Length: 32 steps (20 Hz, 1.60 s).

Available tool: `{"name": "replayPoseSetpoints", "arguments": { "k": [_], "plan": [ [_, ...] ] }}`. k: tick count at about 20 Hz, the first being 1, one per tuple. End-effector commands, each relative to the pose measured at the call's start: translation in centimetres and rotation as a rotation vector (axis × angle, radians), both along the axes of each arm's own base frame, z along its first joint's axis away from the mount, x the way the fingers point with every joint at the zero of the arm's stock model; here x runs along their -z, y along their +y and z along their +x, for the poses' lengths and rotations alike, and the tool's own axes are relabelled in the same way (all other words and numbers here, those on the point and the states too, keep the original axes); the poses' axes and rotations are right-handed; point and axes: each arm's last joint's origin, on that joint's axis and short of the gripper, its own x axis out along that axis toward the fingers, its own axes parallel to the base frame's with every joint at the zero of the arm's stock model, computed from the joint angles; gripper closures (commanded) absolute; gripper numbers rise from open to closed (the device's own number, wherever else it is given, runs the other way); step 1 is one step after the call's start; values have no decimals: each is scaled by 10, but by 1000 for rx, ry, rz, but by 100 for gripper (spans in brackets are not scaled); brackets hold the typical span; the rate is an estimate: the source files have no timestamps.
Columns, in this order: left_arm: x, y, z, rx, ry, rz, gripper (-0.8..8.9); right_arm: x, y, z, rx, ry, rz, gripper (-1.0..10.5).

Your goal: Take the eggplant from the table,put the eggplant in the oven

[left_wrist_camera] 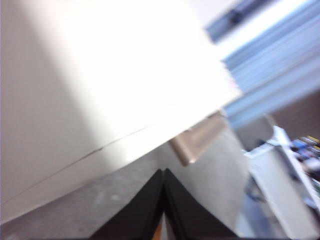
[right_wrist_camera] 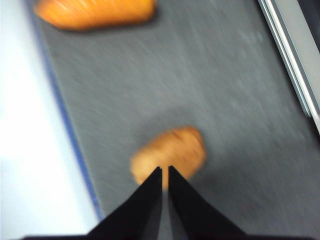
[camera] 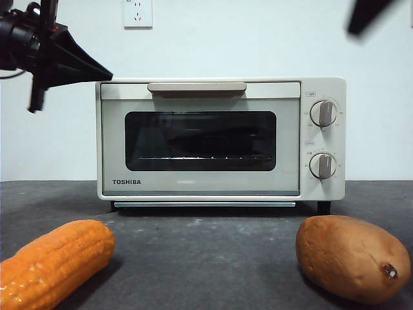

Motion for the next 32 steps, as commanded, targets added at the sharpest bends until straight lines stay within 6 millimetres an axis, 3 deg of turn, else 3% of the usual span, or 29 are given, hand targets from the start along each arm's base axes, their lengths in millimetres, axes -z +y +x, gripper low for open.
{"name": "replayPoseSetpoints", "arguments": {
  "k": [1,7,11,16,23,27,32],
  "plan": [
    [-21,-3,-13,-71,-80,108,809,11,-1,8,72,-43,-38,943],
    [-52,-11,-65,-211,-181,425,809,16,-17,40,287,-76,15,943],
    [-65,-14,-102,-304,-280,508,809,4,-39,66,484,-116,205,943],
    [-32,-6,-144,-416,-322,512,809,10,-73,76,606,-214,416,943],
    [29,2,-181,-603,-333,484,809,64,-89,60,642,-334,754,943],
    [33,3,-186,-625,-300,439,809,78,-90,58,651,-314,733,943],
    [33,3,-186,-629,-297,432,809,78,-90,59,651,-313,731,943]
  ]
}}
